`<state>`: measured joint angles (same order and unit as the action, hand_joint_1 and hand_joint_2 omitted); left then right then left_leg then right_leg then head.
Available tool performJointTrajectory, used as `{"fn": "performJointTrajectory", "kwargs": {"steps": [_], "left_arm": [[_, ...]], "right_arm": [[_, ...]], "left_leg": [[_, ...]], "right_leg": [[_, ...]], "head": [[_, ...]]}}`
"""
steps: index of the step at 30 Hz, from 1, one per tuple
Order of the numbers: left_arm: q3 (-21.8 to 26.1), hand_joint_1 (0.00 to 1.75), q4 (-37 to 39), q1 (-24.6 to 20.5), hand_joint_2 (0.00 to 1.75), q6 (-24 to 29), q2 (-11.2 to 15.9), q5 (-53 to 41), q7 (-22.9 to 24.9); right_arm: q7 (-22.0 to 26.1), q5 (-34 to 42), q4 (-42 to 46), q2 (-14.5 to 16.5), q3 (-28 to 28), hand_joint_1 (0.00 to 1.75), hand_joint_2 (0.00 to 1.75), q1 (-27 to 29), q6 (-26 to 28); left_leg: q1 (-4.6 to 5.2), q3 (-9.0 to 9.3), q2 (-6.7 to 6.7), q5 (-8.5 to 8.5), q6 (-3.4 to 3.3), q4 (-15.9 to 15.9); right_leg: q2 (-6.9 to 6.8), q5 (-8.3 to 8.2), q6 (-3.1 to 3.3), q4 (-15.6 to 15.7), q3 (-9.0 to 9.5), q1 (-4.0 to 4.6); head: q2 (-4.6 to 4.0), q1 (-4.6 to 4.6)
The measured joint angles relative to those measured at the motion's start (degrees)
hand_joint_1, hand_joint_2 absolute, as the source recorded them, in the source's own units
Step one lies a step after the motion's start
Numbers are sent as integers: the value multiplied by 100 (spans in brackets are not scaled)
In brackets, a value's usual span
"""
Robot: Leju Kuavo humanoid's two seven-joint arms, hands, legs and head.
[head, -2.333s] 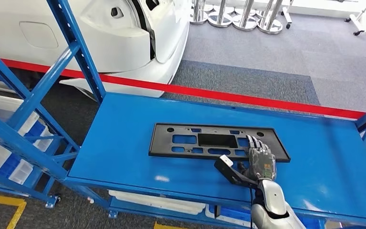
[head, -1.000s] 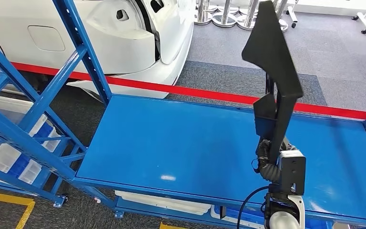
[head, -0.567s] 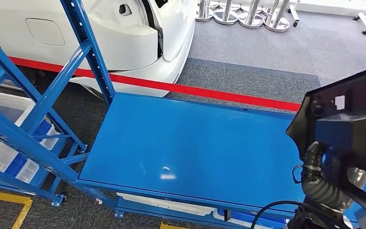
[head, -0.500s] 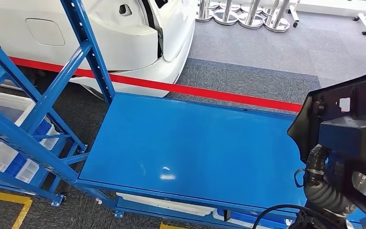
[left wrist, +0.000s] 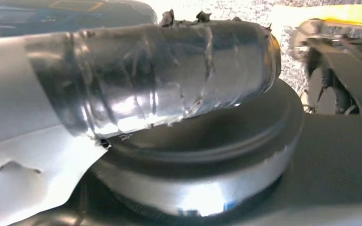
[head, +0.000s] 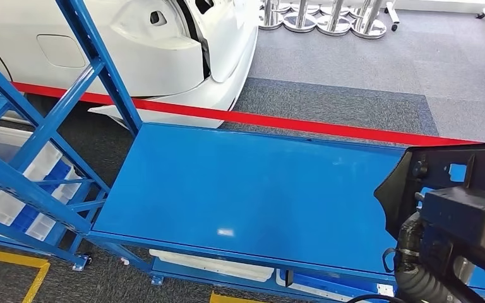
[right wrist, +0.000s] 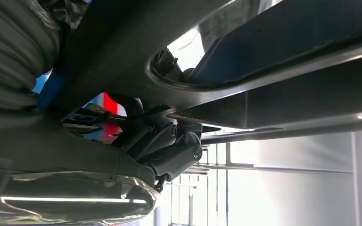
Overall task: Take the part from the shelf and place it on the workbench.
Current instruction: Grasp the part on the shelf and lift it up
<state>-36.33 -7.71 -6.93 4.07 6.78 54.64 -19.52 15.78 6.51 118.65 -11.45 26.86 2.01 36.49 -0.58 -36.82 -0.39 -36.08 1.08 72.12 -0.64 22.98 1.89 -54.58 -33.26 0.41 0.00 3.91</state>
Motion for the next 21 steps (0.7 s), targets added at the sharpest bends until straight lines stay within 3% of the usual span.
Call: {"fn": "performJointTrajectory", "kwargs": {"steps": [1, 2, 5, 6, 9, 10, 11, 14, 15, 16, 17, 19, 20, 21], "left_arm": [[0, 0, -2, 0, 0, 1, 1, 4, -5], [1, 0, -3, 1, 0, 4, 2, 8, -13], [4, 0, -2, 9, 0, 37, 24, 14, -40], [4, 0, -1, 12, 0, 47, 30, 15, -45], [7, 0, -3, 17, 0, 27, 18, 43, -87], [11, 0, -5, 11, 0, 12, 10, 61, -116], [17, 0, -7, 5, 0, -5, 3, 77, -142], [38, 0, -9, -6, 0, -45, -13, 108, -141], [47, 0, -9, -6, 0, -51, -17, 116, -130], [56, 0, -9, -7, 0, -53, -20, 122, -121], [65, 0, -9, -8, 0, -54, -24, 128, -116], [74, 0, -9, -16, 0, -53, -27, 133, -114], [78, 0, -9, -20, 0, -52, -26, 134, -115], [81, 0, -9, -23, 0, -51, -24, 134, -115]], "right_arm": [[51, 47, -59, 0, 3, 175, 175, 41, -13], [80, 70, -113, 0, 4, 175, 175, 71, -16], [98, 72, -234, -2, 4, 175, 175, 132, -14], [97, 71, -267, -3, 5, 175, 175, 147, -10], [91, 77, -358, -13, 12, 175, 175, 189, 3], [83, 79, -379, -23, 15, 175, 175, 194, 4], [65, 75, -396, -37, 18, 175, 175, 191, 9], [-12, 34, -445, -78, 25, 175, 175, 185, 37], [-25, 22, -462, -86, 28, 175, 175, 187, 45], [-30, 13, -478, -93, 31, 175, 175, 187, 51], [-35, 8, -490, -98, 33, 175, 175, 185, 54], [-45, 5, -506, -107, 33, 175, 175, 174, 57], [-49, 2, -509, -109, 34, 175, 175, 165, 57], [-50, 0, -511, -109, 35, 175, 175, 157, 58]], "left_leg": [[12, 60, 1, 57, -27, -37], [31, 239, 1, 208, -70, -314], [123, 881, 15, 625, -236, -1460], [147, 950, 22, 670, -268, -1628], [136, 899, 31, 795, -318, -1716], [111, 862, 34, 856, -335, -1735], [81, 804, 40, 926, -347, -1754], [39, 562, 52, 1103, -347, -1751], [25, 478, 52, 1162, -331, -1746], [7, 394, 52, 1221, -309, -1739], [-14, 314, 51, 1277, -280, -1730], [-44, 189, 40, 1382, -207, -1708], [-47, 156, 34, 1431, -163, -1702], [-43, 148, 30, 1481, -117, -1708]], "right_leg": [[1, -16, 15, -8, -25, 26], [6, -36, 25, -14, -47, 51], [22, -103, 14, -47, -102, 107], [22, -128, -4, -59, -124, 112], [19, -186, -89, -68, -180, 114], [33, -96, -137, -136, -218, 112], [49, 110, -196, -332, -295, 99], [63, 930, -367, -1421, -594, -22], [62, 1020, -403, -1679, -611, -61], [61, 990, -434, -1766, -542, -96], [60, 857, -460, -1628, -362, -127], [62, 636, -505, -823, 272, -182], [83, 625, -484, -378, 584, -192], [101, 660, -444, -50, 781, -195]], "head": [[0, 1], [0, 2], [0, -1], [0, -2], [0, 2], [0, -7], [0, -16], [0, -45], [0, -46], [0, -45], [0, -45], [0, -48], [0, -42], [0, -35]]}}
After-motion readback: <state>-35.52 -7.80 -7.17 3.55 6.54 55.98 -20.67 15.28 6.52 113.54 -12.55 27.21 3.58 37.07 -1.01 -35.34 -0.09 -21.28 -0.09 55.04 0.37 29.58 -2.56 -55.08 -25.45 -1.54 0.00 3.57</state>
